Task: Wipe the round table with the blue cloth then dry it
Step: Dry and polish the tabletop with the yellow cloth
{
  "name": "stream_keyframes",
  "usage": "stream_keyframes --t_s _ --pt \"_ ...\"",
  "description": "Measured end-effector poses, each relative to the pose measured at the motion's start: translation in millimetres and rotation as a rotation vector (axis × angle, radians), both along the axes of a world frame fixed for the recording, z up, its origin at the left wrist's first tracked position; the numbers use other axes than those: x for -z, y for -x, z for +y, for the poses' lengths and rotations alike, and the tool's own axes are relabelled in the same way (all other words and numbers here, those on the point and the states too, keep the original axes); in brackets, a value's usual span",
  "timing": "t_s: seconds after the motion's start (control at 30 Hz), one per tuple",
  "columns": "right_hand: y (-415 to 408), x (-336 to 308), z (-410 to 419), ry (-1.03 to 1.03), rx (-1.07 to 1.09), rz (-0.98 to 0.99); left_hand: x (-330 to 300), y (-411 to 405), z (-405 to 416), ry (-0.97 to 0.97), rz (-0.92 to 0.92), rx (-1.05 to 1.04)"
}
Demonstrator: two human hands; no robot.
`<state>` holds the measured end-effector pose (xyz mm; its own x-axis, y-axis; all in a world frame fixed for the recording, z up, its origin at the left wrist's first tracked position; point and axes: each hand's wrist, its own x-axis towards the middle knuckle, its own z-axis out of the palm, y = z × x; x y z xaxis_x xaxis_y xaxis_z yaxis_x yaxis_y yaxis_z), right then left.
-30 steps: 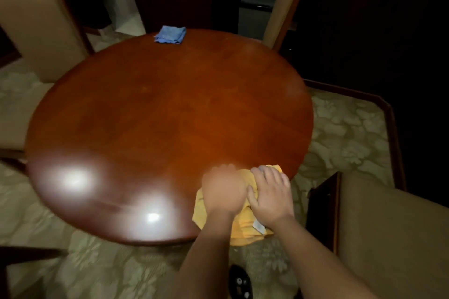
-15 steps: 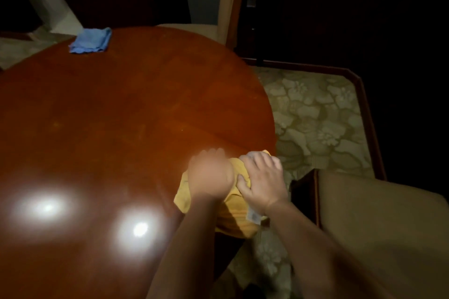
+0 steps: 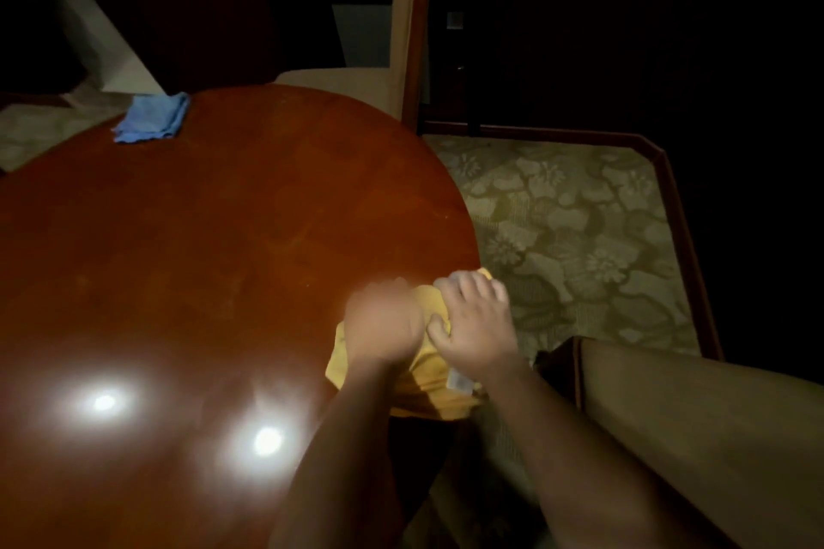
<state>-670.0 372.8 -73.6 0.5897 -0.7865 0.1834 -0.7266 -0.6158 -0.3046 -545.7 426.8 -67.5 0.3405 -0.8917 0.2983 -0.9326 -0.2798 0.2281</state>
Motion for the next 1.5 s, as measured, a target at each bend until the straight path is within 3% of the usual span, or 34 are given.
stream_keyframes --t_s 0.13,0.33,0.87,1.0,1.27,1.5 --pt "5.0 -0.2 42.3 -0.024 0.098 0.093 1.0 9.3 30.3 -0.055 -0.029 0.024" --pt "-1.9 0.6 17.4 0.038 0.015 0.074 7.6 0.5 19.3 -0.030 0.003 -0.013" --pt "-85.3 0.8 -199.8 -0.004 -0.245 0.070 12.9 -77.9 -169.0 0.142 0.204 -0.211" --pt "-111.4 3.0 -235.1 -0.064 -0.214 -0.018 9.0 -102.7 -207.4 0.182 0.264 -0.256" --pt "-106.1 3.5 -223.5 -0.086 -0.045 -0.143 3.8 -107.5 -202.3 0.097 0.235 -0.158" --pt "-82.6 7.2 -191.5 -0.069 -0.134 -0.148 1.3 -81.8 -158.6 0.126 0.218 -0.206"
